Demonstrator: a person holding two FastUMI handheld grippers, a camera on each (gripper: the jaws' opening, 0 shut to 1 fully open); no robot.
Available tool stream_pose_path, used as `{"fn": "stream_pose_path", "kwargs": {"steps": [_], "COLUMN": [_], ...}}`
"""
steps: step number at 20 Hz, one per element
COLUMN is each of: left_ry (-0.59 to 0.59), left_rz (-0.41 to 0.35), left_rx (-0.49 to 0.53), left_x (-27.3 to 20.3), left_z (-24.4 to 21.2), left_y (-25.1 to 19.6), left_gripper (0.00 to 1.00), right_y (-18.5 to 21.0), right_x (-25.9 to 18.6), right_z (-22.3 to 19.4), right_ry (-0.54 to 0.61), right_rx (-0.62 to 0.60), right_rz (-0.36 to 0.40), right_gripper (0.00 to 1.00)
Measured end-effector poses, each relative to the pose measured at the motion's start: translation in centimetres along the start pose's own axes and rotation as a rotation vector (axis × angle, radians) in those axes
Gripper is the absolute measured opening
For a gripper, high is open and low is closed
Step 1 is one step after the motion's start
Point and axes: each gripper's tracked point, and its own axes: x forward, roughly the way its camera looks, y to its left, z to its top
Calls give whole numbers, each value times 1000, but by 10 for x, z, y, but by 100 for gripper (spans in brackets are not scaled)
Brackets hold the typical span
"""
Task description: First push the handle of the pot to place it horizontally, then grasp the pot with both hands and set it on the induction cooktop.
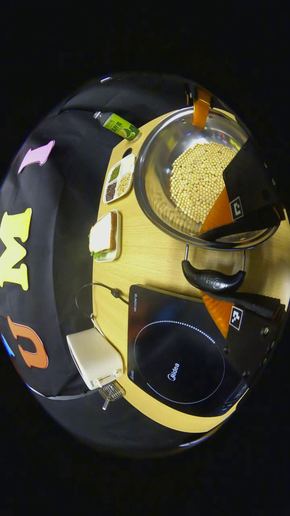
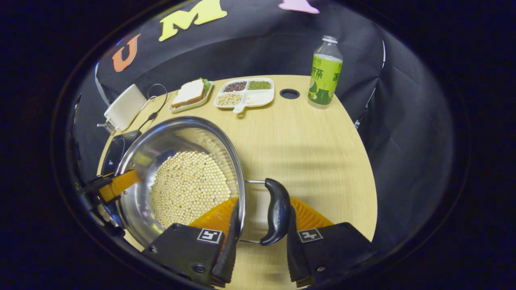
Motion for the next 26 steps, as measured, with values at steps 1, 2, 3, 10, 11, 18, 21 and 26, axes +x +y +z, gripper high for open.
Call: {"fn": "stream_pose_path", "kwargs": {"steps": [1,2,3,10,11,18,21,26], "left_ry": [-2,-2,-3,-48,-50,-99,-119,-132], "left_rz": [-3,-7,-10,-24,-24,-25,-18,-2], "left_rx": [0,-2,-3,17,18,21,25,20], "left_x": [-2,-4,-7,-31,-34,-63,-75,-93], "left_z": [2,5,7,33,35,61,70,76], "left_y": [1,2,3,17,21,56,75,111], "left_gripper": [62,62,62,62,62,62,62,62], "right_y": [-1,1,2,22,25,67,87,125], "right_x": [-3,-7,-10,-42,-46,-74,-84,-92], "right_z": [1,1,2,11,14,29,33,31], "right_ry": [-4,-9,-14,-56,-64,-108,-123,-134], "right_rx": [0,-1,1,12,15,13,12,12], "right_rz": [-2,-4,-6,-11,-12,-4,5,20], "right_gripper": [52,52,52,52,52,54,52,52]}}
